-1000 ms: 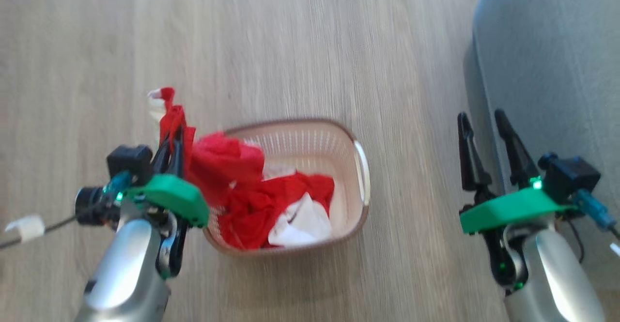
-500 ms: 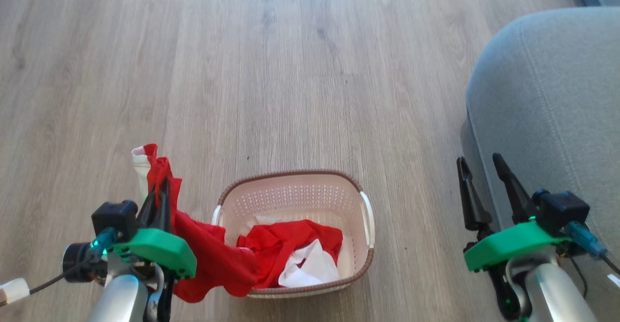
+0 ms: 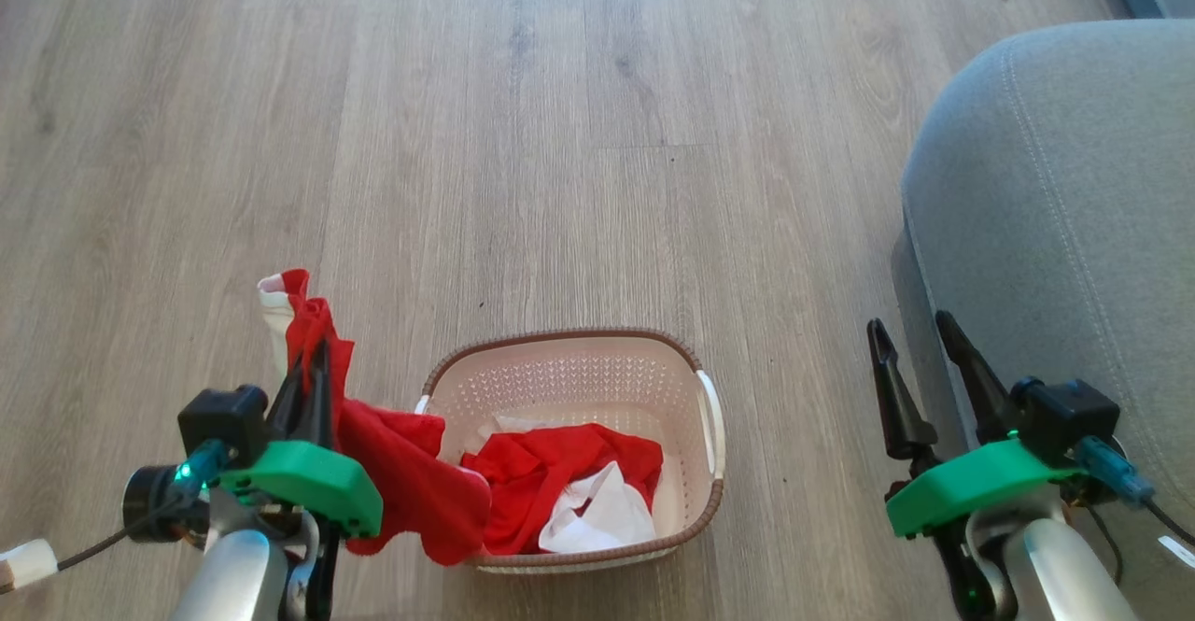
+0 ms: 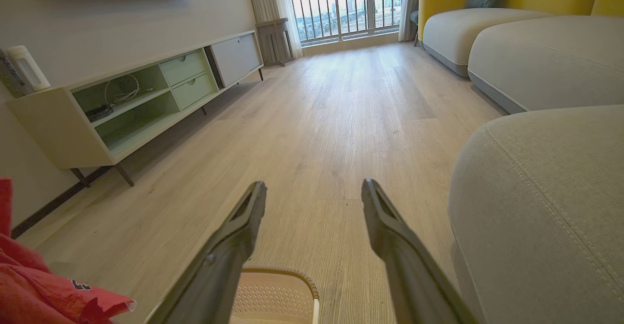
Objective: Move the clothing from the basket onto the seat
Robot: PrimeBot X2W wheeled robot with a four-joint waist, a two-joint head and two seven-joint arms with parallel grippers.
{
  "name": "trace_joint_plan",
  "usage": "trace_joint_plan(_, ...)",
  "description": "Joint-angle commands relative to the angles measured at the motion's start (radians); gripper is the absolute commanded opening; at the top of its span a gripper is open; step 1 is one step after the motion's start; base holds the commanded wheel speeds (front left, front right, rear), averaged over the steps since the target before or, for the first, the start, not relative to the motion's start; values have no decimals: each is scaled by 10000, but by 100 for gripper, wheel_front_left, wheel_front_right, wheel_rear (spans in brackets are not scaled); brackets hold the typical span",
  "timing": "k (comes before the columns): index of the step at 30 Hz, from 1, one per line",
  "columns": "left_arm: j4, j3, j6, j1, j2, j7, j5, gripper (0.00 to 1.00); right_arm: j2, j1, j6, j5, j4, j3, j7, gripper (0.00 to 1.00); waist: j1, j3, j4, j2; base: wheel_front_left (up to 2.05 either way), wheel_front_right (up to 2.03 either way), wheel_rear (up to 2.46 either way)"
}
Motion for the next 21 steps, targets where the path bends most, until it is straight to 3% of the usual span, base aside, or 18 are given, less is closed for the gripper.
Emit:
trace_joint_plan(1, -365, 301, 35, -459, 221, -104, 52, 0, -154, -269, 71, -76, -263, 242, -93, 100, 1, -8, -1, 0, 0, 0, 0)
trace_joint_plan(8, -688, 22, -89, -653, 227, -1, 126, 0, -111, -504, 71, 56, -320, 1116, -93, 100, 1, -125, -13, 0, 0, 0, 0)
trace_joint_plan(21, -2363, -1729, -536, -1646, -455, 1135, 710, 0, 151, -2087, 71, 1183, 47, 5704, -93, 100, 1, -245, 231, 0, 0, 0, 0)
